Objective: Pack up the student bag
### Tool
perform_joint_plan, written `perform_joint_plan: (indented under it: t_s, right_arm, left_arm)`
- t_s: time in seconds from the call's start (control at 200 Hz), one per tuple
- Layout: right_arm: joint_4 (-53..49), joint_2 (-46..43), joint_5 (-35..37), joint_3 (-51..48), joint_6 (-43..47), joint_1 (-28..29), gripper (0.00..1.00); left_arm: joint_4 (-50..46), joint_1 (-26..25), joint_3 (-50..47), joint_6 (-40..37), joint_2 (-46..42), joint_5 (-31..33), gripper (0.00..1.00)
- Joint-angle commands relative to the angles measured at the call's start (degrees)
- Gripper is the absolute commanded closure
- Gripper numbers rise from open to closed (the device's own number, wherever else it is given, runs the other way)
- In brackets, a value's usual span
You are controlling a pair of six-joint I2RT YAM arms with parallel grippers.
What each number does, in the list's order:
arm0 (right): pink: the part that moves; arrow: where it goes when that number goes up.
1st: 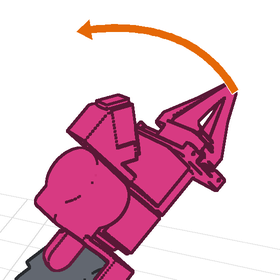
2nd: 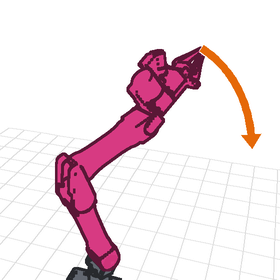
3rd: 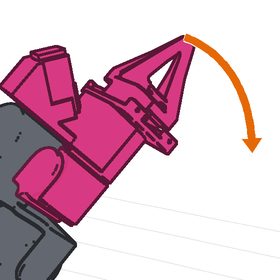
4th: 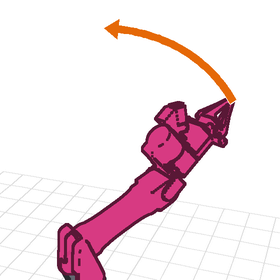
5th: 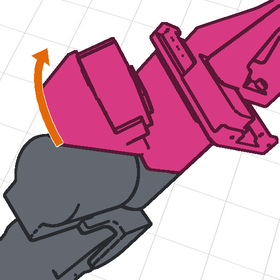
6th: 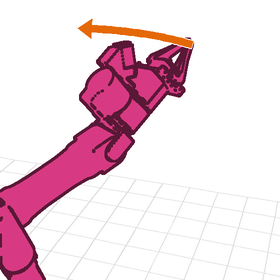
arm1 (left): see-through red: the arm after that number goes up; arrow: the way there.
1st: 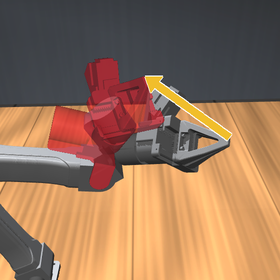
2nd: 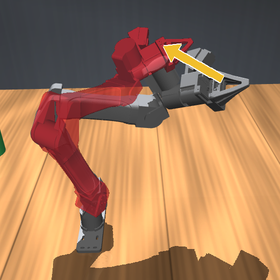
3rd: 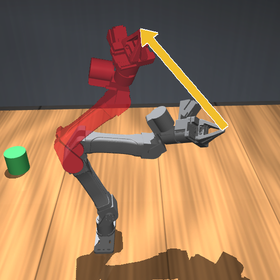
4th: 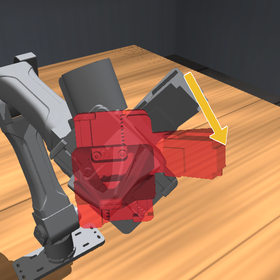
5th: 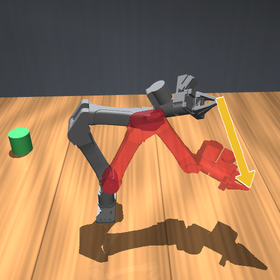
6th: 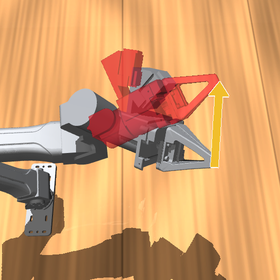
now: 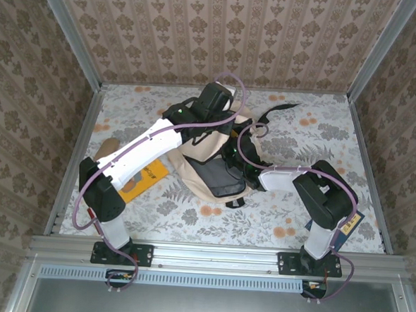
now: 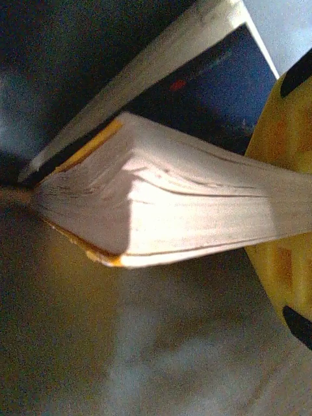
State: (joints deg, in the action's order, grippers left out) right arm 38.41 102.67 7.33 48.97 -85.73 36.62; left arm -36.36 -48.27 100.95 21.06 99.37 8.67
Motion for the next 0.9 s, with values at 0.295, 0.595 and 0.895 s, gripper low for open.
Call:
perform_joint_plan:
  t_s: [0.295,0.595,0.895]
  right_arm:
    - [5.6,7.1,4.4,6.3,-0.2,0.8,0.98]
    - [-15.2,0.7,0.4,6.7,1.6,0.8,0.46]
    - [-31.0,-13.4,-5.4,-0.5,3.1,0.6,0.31]
  left_arm:
    - [4.5,0.3,0.2,1.5,-5.7,-2.9,1.0]
    - [4.6,2.5,-2.3,3.1,-5.7,-2.8,1.0]
    - [5.2,4.8,-3.9,3.7,-5.7,-4.5,1.0]
